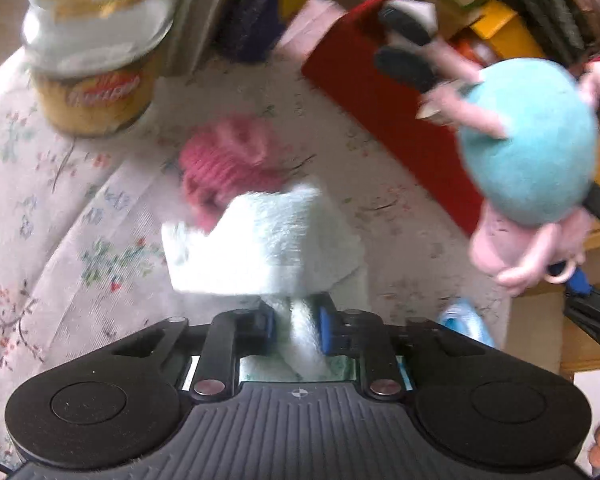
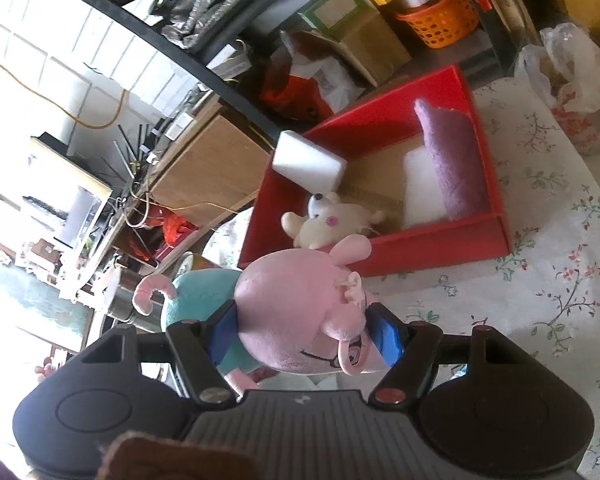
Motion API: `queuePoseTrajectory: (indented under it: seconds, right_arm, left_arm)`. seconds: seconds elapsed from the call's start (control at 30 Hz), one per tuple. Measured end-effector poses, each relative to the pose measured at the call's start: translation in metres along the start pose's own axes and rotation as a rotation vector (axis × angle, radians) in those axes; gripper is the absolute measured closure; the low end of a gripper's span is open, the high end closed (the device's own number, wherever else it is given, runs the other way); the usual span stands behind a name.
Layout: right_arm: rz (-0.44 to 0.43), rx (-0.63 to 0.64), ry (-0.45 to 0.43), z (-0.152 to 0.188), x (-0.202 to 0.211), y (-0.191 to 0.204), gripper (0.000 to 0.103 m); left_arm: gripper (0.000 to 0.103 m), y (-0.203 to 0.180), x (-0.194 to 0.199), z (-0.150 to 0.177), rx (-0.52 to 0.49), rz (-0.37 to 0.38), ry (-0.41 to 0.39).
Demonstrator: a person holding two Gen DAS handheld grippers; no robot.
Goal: Organize soft objects
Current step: 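Lift the pig plush with the right gripper while the left gripper grasps the white-green towel, then carry the pig plush and the towel with both grippers toward the red box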
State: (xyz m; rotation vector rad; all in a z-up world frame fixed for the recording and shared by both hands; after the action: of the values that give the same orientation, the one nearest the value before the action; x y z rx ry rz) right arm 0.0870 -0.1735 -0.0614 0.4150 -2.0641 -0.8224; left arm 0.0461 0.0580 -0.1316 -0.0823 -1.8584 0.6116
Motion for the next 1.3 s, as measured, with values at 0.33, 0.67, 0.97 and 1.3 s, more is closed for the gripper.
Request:
queuePoseTrajectory:
  seconds: [0.33,0.67,0.97,1.3]
  right_arm:
    - [-0.022,-0.034,-0.025,-0.003,0.012,-0.001,0.061]
    - [-0.044,-0.045,-0.029,-0.007,0.015,0.001,0.061]
    - [-0.062,-0.037,-0.02,-0.001,0.017,0.007,0.061]
    - [-0.076,-0.055,-0.064,-0.01,0.031,0.003,0.061]
  left_arm:
    - [0.096,-0.021,0.048,-0.009,0.047,0.266,-0.07]
    - [0.017,-0.001,0.062,-0.009,0.0,0.045,-0.19]
    - [0.07,-0.025,-0.01,0.011,-0.132,-0.117,-0.041]
    - [0.103,-0.027,0.031,-0.002,-0.126,-0.004,-0.16]
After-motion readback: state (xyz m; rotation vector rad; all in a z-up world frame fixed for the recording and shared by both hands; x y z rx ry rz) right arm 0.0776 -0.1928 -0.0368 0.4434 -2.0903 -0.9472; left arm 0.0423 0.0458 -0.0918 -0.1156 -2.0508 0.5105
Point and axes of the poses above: each gripper's, at about its wrist camera, not at the fingertips, and x roughly against the way its jaws point, y to its left, z to its underside, the point moved 7 cm from there along -x, roughly the way its jaws point
